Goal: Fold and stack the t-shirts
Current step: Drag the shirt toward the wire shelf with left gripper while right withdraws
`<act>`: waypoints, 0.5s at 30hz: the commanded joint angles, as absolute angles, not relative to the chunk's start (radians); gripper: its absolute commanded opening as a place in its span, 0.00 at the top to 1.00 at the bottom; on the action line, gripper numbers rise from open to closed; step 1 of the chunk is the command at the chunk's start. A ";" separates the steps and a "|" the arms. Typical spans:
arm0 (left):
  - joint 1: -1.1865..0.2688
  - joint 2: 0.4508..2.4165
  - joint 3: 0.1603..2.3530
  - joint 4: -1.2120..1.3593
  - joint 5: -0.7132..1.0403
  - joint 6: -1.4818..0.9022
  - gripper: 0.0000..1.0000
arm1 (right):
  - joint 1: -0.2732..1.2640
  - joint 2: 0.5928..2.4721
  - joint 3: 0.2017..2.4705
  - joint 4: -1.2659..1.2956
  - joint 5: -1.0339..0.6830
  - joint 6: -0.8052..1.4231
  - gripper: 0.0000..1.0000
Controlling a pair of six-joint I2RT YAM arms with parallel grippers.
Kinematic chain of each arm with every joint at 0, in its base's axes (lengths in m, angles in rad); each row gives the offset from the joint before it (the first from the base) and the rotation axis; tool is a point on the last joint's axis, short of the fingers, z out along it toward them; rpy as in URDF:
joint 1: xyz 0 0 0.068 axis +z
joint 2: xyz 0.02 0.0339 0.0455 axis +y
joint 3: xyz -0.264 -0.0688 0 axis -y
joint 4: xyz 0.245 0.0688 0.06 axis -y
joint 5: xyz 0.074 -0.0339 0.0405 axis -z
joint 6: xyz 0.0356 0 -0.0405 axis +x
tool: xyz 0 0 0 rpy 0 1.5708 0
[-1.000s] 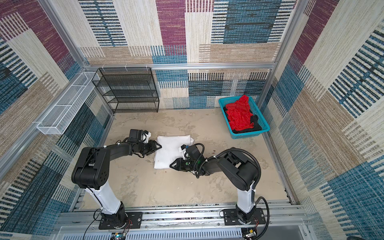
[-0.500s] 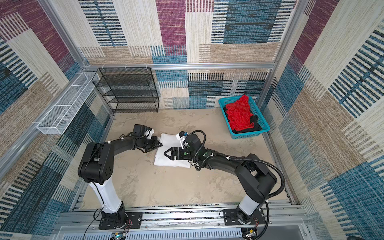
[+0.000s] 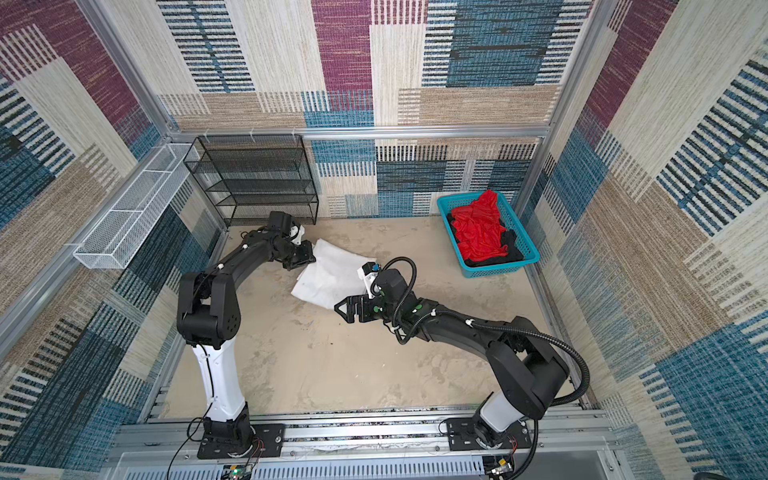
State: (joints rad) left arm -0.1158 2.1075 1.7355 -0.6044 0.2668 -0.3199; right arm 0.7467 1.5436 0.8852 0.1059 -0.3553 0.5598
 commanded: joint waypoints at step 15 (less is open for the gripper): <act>0.194 2.030 1.712 -0.615 0.158 -0.274 1.00 | 0.742 1.561 0.878 0.133 -0.387 0.545 0.01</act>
